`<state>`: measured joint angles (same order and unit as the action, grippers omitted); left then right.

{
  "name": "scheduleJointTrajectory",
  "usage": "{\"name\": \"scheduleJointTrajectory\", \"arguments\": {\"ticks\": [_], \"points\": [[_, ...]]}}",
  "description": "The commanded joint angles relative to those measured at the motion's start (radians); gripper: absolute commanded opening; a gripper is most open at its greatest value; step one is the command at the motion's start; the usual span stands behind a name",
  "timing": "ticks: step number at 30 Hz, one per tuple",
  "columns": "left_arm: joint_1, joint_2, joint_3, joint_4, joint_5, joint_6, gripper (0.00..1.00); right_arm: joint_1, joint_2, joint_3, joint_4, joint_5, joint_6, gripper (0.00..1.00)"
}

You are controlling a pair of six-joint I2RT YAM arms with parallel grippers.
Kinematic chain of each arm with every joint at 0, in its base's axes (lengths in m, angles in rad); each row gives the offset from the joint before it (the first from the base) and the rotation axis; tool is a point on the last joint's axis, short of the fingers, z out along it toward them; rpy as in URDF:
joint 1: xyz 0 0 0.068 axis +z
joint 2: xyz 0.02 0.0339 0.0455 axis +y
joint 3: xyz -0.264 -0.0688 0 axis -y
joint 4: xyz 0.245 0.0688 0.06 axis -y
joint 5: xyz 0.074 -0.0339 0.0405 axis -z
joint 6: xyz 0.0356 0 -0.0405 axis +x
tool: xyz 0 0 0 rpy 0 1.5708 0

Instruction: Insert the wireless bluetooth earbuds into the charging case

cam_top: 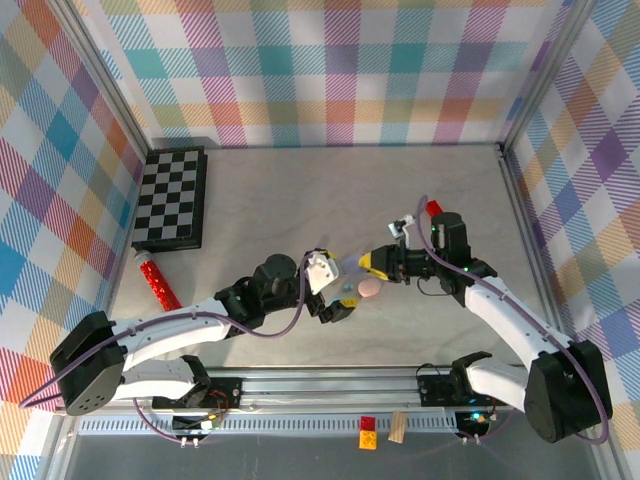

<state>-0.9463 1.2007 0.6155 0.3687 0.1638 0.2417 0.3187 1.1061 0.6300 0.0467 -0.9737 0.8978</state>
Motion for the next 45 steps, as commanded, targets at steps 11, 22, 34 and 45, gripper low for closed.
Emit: {"name": "scheduleJointTrajectory", "arguments": {"ticks": [11, 22, 34, 45], "points": [[0.086, 0.073, -0.182, 0.723, 0.067, -0.161, 0.96, -0.080, 0.001, -0.086, 0.534, -0.163, 0.485, 0.11], [0.119, 0.264, -0.110, 0.979, 0.204, -0.203, 0.90, -0.078, -0.002, -0.026, 0.622, -0.156, 0.606, 0.11], [0.140, 0.347, 0.012, 0.981, 0.365, -0.202, 0.64, -0.076, -0.007, -0.003, 0.675, -0.157, 0.689, 0.08], [0.142, 0.363, 0.045, 0.986, 0.382, -0.248, 0.55, -0.076, -0.028, -0.008, 0.665, -0.159, 0.675, 0.07]]}}
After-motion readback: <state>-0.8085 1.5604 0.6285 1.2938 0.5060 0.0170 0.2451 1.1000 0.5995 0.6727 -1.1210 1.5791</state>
